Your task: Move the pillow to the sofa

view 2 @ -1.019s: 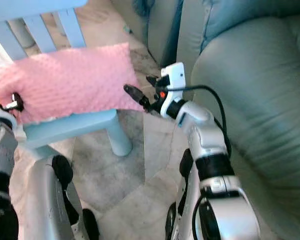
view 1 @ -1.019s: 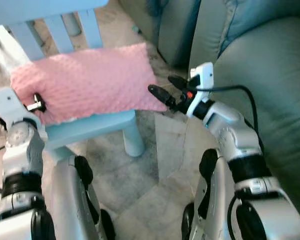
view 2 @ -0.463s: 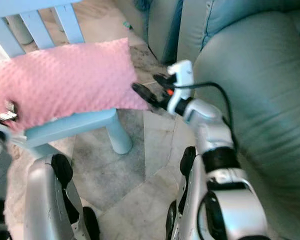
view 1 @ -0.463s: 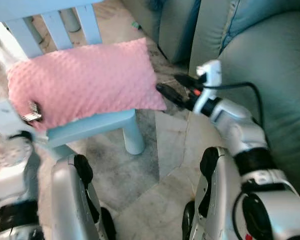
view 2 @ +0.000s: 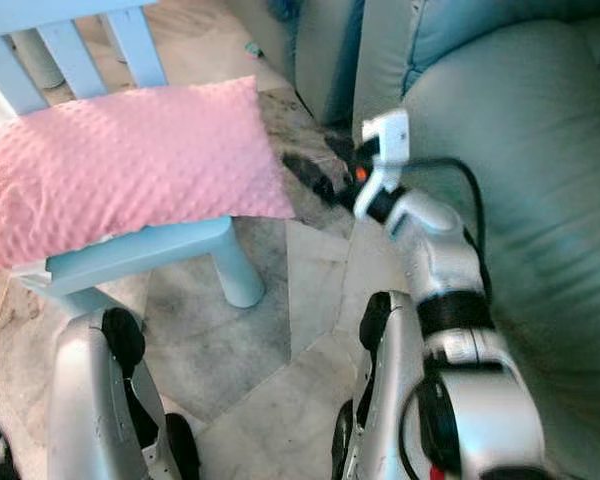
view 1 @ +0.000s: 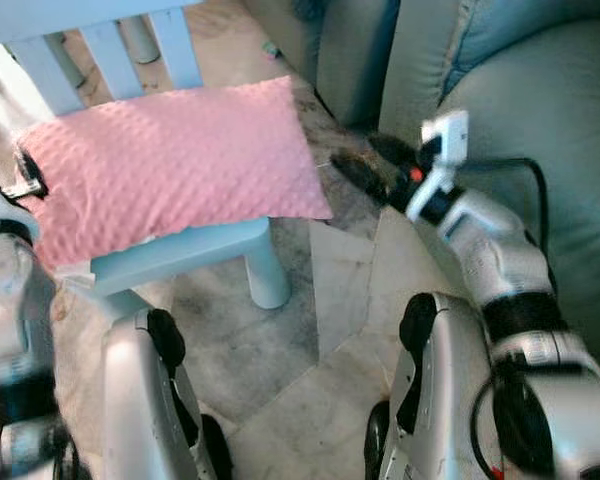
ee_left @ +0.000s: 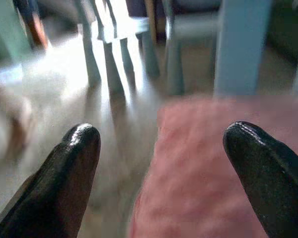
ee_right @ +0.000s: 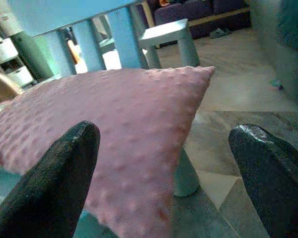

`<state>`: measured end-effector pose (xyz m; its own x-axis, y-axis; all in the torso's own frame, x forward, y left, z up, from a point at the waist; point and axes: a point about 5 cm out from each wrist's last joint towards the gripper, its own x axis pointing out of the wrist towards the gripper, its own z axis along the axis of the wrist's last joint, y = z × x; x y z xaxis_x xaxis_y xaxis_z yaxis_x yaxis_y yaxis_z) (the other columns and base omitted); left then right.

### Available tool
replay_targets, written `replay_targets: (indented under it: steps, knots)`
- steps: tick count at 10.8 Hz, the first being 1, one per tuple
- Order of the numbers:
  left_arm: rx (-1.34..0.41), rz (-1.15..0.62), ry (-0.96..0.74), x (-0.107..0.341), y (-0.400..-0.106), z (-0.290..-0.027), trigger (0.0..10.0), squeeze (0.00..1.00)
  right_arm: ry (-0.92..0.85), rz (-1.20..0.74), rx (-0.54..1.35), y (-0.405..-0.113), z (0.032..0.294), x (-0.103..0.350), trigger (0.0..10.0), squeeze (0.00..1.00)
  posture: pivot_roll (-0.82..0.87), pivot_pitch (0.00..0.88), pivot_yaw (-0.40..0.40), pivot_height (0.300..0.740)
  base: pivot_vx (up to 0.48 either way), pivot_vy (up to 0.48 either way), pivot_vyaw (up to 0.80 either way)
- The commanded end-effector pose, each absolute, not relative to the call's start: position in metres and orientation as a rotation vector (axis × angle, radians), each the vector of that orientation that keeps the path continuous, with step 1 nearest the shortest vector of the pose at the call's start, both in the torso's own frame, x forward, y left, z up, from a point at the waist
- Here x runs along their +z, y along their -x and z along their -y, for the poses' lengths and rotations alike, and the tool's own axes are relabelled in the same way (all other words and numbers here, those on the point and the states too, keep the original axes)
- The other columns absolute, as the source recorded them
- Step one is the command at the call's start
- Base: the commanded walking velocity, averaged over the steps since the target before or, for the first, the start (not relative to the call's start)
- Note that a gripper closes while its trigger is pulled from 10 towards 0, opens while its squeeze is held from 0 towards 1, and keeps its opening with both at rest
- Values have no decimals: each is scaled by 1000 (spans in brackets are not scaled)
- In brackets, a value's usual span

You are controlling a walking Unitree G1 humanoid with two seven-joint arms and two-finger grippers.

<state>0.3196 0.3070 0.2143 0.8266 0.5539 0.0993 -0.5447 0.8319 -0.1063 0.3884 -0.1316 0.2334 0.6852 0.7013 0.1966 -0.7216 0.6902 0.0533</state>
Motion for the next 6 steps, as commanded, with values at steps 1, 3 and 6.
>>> replay_targets:
  steps: [1, 3, 6]
  knots:
    - [586, 32, 109, 196, -324, -316, 10000, 0, -163, 146, 802, -393, 123, 230, 10000, 0, 9, 288, 27, 319, 0, 0, 0]
    - [545, -52, 151, 181, -342, -318, 10000, 0, -313, 74, 813, -402, 100, 229, 10000, 0, 33, 302, 22, 319, 0, 0, 0]
    - [472, -90, 174, 179, -363, -310, 10000, 0, -251, 10, 826, -403, 59, 225, 10000, 0, 83, 343, -1, 319, 0, 0, 0]
